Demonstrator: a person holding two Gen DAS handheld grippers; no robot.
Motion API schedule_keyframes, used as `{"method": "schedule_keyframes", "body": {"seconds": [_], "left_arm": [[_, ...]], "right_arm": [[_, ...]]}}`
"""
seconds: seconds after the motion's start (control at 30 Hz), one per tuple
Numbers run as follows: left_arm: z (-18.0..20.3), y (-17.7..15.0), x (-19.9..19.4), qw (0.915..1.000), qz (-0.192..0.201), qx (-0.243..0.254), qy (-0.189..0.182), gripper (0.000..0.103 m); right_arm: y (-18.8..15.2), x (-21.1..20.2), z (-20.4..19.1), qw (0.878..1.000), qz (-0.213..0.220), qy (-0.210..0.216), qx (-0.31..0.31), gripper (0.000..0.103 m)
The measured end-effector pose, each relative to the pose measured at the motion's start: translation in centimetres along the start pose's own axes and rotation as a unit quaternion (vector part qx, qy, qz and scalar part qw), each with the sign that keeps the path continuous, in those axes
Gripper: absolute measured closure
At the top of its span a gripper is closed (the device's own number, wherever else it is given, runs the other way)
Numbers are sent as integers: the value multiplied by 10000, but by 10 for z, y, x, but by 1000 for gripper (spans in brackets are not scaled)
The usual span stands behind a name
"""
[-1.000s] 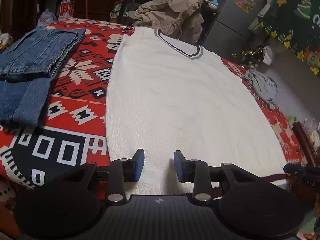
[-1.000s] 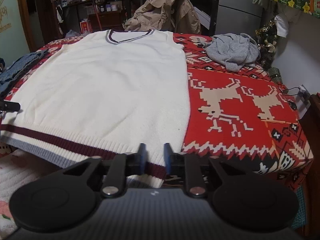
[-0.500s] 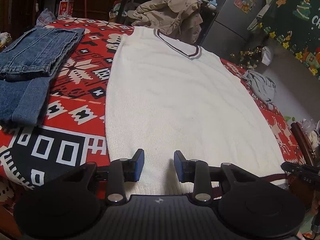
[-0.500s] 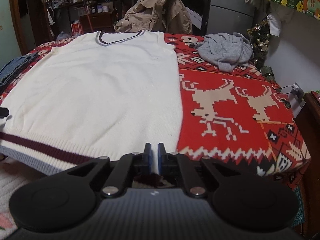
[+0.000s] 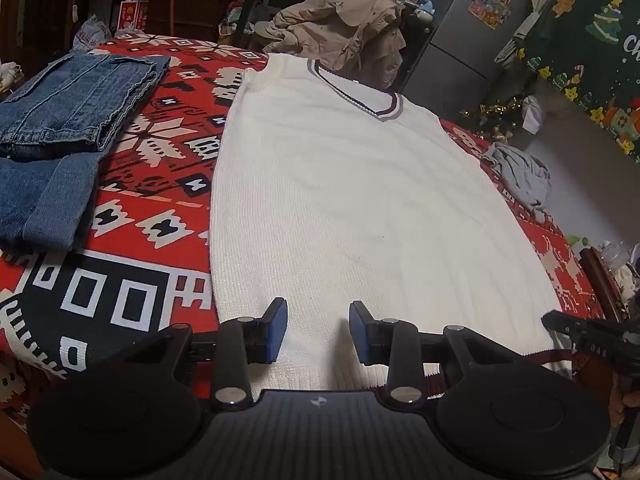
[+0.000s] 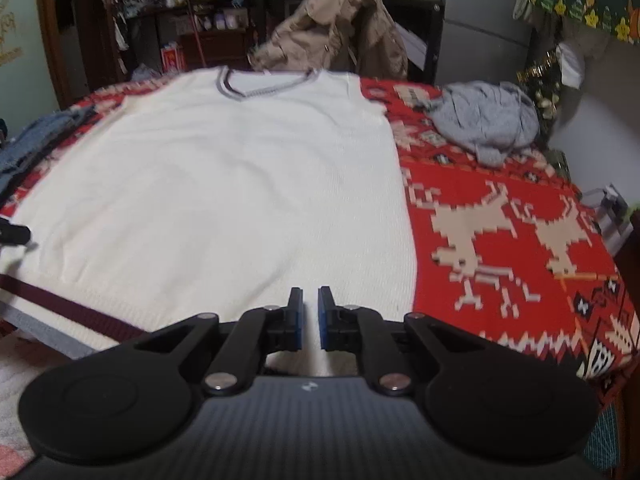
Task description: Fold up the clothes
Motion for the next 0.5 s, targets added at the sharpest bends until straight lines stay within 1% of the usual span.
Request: {"method": "schedule_keyframes", "body": {"seconds": [0.2,0.27,0.33,0.43,0.5], "left_arm": [[-2,1,-1,9999,1,-127,-87,69],[-2,1,-1,9998,-14,-184,-83,70],[0,2,-2,9996,-43,-270,-86,77],[17,5,-2,9992,-25,-238,-314,77],[35,9,1,9988,39,-75,-476,77]], "right_arm": [[-20,-19,4,9998,-85,136,-141,95],[-23,-23,5,9997,-102,157,-147,95],[-20,-25,6,9998,-102,178,2,95],[-7,-25,-13,9993,9,346,-159,94],[3,-24,-26,9986,83,457,-266,94]]}}
Point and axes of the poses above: each gripper's, at about its wrist camera, not at the fingertips, and x roughly the way its jaws point, z to its right, y to its top, the point moved 10 cm from there along x, roughly the way its jaws point, and after that the axes turned 2 degrees about x, right-handed, at the moved point
